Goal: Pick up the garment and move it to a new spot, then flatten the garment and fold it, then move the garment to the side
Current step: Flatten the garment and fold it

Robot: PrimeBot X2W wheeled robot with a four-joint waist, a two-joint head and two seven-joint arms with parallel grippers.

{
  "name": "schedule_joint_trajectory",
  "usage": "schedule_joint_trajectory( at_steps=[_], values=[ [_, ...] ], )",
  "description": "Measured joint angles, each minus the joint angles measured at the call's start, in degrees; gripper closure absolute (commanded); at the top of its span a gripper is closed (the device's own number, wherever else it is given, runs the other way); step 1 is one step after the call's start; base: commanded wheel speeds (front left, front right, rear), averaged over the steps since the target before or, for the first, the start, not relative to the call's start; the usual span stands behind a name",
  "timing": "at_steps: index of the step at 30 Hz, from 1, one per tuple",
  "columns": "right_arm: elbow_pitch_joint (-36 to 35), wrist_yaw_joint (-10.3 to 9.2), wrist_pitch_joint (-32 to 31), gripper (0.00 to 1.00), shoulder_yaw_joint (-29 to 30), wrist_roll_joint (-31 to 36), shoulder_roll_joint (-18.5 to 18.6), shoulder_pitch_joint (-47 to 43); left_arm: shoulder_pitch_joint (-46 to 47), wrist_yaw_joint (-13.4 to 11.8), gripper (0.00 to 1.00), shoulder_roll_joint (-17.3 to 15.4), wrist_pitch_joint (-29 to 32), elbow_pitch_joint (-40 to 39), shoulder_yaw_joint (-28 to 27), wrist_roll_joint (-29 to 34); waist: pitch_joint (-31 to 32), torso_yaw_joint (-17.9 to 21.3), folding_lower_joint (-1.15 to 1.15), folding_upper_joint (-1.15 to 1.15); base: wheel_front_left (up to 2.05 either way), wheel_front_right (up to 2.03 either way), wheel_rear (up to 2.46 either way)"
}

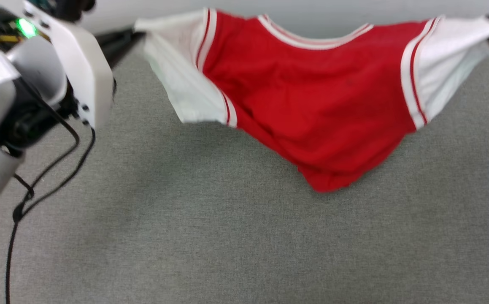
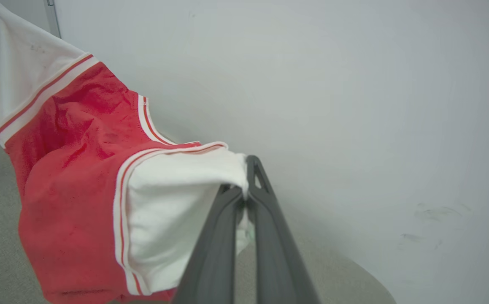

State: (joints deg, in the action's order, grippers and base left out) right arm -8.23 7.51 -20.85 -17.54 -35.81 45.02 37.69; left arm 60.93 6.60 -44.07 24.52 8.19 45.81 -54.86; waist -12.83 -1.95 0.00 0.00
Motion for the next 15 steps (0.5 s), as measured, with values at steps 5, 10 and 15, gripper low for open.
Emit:
schedule_joint_trajectory(
  at_steps=[5, 10, 15],
  values=[
    [1.0, 0.00, 0.1, 1.00, 0.7, 0.5, -0.1, 8.4, 5.5, -1.0, 1.00, 0.1, -3.0, -0.3, -2.9, 2.5, -1.7, 0.3, 0.00, 0.00, 0.00, 0.00, 0.00],
    [4.7, 0.00, -1.5, 1.00, -2.6, 2.4, -0.4, 20.1, 13.3, -1.5, 1.00, 2.1, -5.3, 2.3, -4.8, 5.6, -4.8, 0.3, 0.00, 0.00, 0.00, 0.00, 0.00],
    [11.5, 0.00, -2.1, 1.00, -7.4, 5.1, -2.4, 33.7, 22.6, -1.5, 1.00, 3.7, -8.3, 6.9, -5.6, 10.9, -8.7, 0.4, 0.00, 0.00, 0.00, 0.00, 0.00]
  ],
)
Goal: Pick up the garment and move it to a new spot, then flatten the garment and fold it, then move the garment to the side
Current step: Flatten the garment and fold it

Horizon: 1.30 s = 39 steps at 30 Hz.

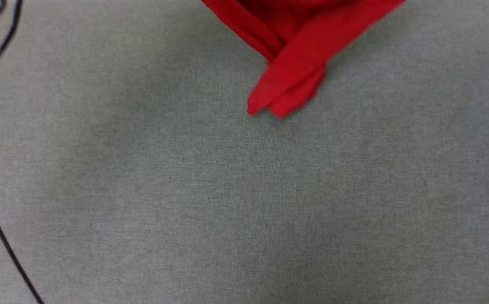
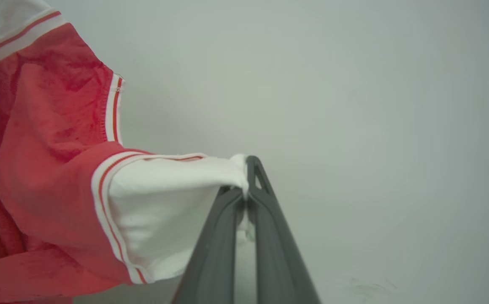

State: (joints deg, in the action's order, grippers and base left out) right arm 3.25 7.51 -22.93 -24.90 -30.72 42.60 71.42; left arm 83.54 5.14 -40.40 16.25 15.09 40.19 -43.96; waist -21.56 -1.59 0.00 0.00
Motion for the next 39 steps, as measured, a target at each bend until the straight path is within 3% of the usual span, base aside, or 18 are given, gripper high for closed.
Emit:
schedule_joint_trajectory(
  at_steps=[14, 21, 30, 39],
  values=[
    [20.1, 0.01, 6.5, 1.00, -10.4, 7.2, -7.5, 30.4, 21.3, 1.7, 1.00, 5.2, -8.4, 13.5, -1.2, 5.6, -8.8, -0.1, -0.01, 0.00, 0.00, 0.00, 0.00],
    [28.9, 0.00, 11.0, 1.00, -14.8, 7.7, -9.6, 38.0, 26.5, 2.2, 1.00, 6.3, -12.0, 18.8, 0.1, 5.8, -10.2, 0.2, 0.00, 0.00, 0.00, 0.00, 0.00],
    [36.7, 0.01, 16.5, 1.00, -22.3, 4.5, -11.9, 37.3, 24.5, 2.3, 1.00, 6.5, -16.8, 23.3, 4.0, 1.5, -11.6, 0.8, 0.00, 0.00, 0.00, 0.00, 0.00],
    [41.6, 0.00, 24.5, 1.00, -29.1, -1.6, -14.5, 23.4, 8.2, 2.3, 1.00, 5.6, -23.6, 24.3, 9.6, -5.7, -8.9, 1.2, 0.00, 0.00, 0.00, 0.00, 0.00]
  ],
)
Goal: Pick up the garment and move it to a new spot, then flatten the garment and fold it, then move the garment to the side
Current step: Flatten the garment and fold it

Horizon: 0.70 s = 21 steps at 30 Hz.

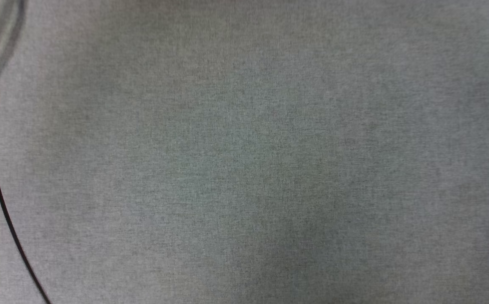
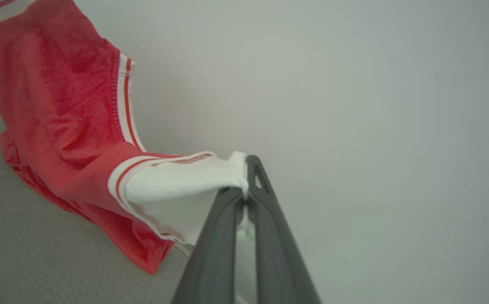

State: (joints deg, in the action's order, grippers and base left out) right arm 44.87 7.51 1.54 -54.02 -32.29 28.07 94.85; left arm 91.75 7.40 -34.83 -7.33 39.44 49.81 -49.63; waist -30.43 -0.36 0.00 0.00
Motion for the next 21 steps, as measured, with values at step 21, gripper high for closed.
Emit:
schedule_joint_trajectory(
  at_steps=[21],
  values=[
    [-9.1, 0.01, 9.1, 1.00, -8.8, -8.6, 6.9, -42.7, -54.5, -7.3, 1.00, -4.5, -7.6, -14.5, 1.9, -9.1, 15.9, -0.3, 0.01, 0.00, 0.00, 0.00, 0.00]
  ],
)
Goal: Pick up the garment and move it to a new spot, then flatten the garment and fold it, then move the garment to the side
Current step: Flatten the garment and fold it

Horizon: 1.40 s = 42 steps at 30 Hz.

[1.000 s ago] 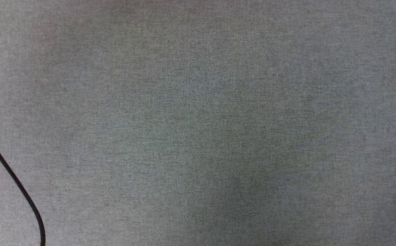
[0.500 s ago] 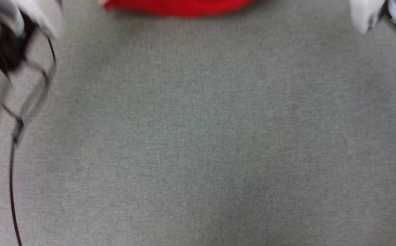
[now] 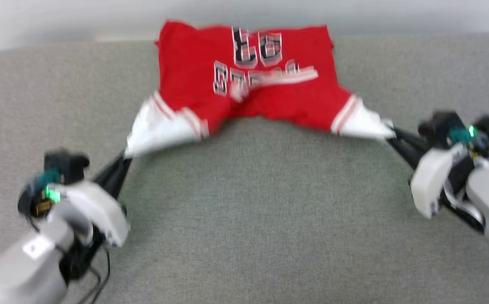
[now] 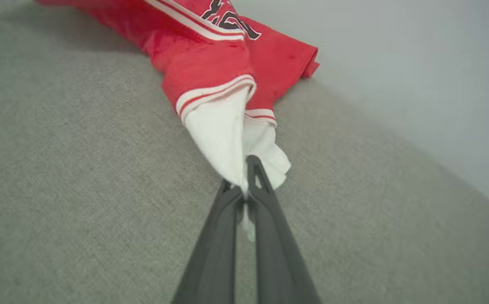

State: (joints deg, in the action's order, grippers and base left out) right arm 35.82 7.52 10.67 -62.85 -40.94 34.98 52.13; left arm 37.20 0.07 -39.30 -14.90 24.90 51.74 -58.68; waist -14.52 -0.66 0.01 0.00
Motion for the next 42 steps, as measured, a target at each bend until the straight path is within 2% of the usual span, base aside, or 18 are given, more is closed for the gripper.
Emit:
schedule_joint_trajectory(
  at_steps=[8, 18, 28, 36, 37, 38, 39, 42],
  values=[
    [-3.9, -0.01, 0.9, 1.00, 4.9, -1.2, 4.5, -16.1, -14.1, -3.0, 1.00, -2.1, -0.1, -4.8, -0.3, -0.1, 6.6, -0.5, 0.01, 0.00, 0.00, 0.00, 0.00],
    [-12.8, -0.01, -1.6, 1.00, 17.1, 2.0, 8.0, -37.6, -28.7, -8.0, 1.00, -4.9, -0.2, -11.2, -5.1, -1.7, 12.6, 0.0, 0.01, 0.00, 0.00, 0.00, 0.00],
    [-23.2, -0.01, -9.8, 1.00, 31.6, 7.3, 7.5, -57.0, -40.7, -11.2, 1.00, -6.1, -0.2, -17.4, -8.5, -2.6, 14.5, -0.4, 0.00, 0.00, 0.00, 0.00, 0.00],
    [-31.1, -0.01, -17.4, 1.00, 38.9, 8.5, 6.3, -63.1, -41.4, -11.7, 1.00, -6.3, -0.2, -19.0, -9.9, -0.9, 14.4, -1.0, 0.00, 0.00, 0.00, 0.00, 0.00],
    [-32.0, -0.01, -17.9, 0.81, 40.3, 9.0, 6.2, -63.1, -41.2, -11.7, 1.00, -6.3, -0.2, -19.2, -9.9, -0.5, 14.2, -0.9, 0.00, 0.00, 0.00, 0.00, 0.00],
    [-32.7, -0.01, -18.5, 0.05, 41.5, 9.4, 6.2, -63.0, -41.0, -11.7, 1.00, -6.2, -0.2, -19.4, -10.1, -0.1, 13.9, -0.9, -0.01, 0.00, 0.00, 0.00, 0.00],
    [-33.7, -0.01, -19.1, 0.00, 42.6, 9.9, 6.2, -62.9, -40.7, -11.7, 1.00, -6.1, -0.2, -19.6, -10.3, 0.1, 13.7, -0.8, -0.01, 0.00, 0.00, 0.00, 0.00],
    [-36.8, -0.01, -20.7, 0.00, 46.3, 11.2, 5.9, -61.3, -39.5, -11.7, 1.00, -5.6, -0.2, -20.4, -10.8, 1.3, 12.8, -0.9, -0.01, 0.00, 0.00, 0.00, 0.00]
  ],
)
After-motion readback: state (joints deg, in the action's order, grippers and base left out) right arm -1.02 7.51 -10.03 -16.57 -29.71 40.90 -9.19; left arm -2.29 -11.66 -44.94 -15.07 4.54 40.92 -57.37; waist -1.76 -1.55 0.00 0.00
